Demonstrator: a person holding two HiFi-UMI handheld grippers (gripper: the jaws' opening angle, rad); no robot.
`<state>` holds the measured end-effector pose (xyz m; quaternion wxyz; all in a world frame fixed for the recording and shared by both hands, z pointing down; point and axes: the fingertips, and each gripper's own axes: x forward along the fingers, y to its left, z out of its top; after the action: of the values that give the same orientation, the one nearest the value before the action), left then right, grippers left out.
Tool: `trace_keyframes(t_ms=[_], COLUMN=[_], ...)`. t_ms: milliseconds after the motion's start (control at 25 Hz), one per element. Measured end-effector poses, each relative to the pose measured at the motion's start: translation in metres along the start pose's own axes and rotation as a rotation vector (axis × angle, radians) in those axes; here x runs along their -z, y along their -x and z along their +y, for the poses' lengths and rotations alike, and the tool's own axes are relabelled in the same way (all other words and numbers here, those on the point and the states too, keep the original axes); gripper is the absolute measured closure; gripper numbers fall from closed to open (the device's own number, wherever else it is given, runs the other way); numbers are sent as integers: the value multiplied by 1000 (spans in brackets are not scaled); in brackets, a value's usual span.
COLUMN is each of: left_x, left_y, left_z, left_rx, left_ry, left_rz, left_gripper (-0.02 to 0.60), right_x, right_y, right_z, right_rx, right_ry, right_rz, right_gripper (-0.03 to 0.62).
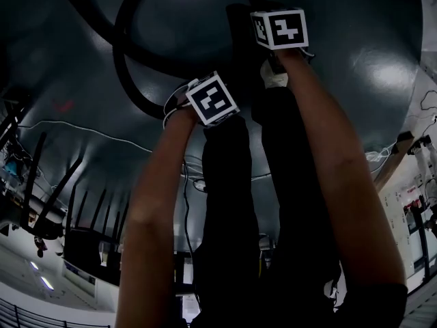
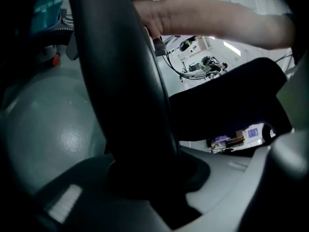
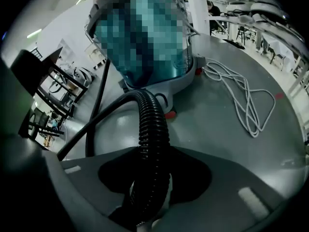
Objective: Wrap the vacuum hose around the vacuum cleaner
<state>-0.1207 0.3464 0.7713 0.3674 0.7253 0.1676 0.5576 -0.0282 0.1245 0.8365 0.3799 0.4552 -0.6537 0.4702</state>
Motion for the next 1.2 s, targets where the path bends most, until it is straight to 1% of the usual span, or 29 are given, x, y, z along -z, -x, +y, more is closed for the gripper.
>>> trace_keyframes(t_ms=[80,160,280,360,440,560,680,880,1000,1120,1200], left_x=[-7,-15,-17,-17,-16,-14,-15,-22,-23,-20,-20], left_y=[12,25,44,56,67,84,102,127,142,165,179], left_z=[-5,-10,-15,-18,-22,-37,-59,-94,-112,-124,-134], left_rx=[6,15,3,-23,-51,-67,-76,-93,-101,-128,-140], left_ry=[24,65,127,149,150,151,151,154,155,154,157], left_rz=[-16,-41,-1,29,56,74,63,23,19,29,21], left_gripper=[486,486,486,486,486,486,486,486,486,486,486], right_x=[-8,-14,-25,-33,-42,-55,-65,-75,-82,-93,-101], right_y=[15,31,56,74,91,119,150,196,220,245,263], right_z=[4,10,18,24,30,41,56,83,92,100,106], right_rx=[3,7,11,5,-1,-2,-2,-18,-23,-22,-26], right_ry=[-14,-17,15,15,7,19,39,76,72,60,61], right_rz=[-22,-39,-77,-106,-131,-162,-184,-208,-224,-241,-257], right_gripper=[427,428,428,428,428,428,428,428,428,428,428])
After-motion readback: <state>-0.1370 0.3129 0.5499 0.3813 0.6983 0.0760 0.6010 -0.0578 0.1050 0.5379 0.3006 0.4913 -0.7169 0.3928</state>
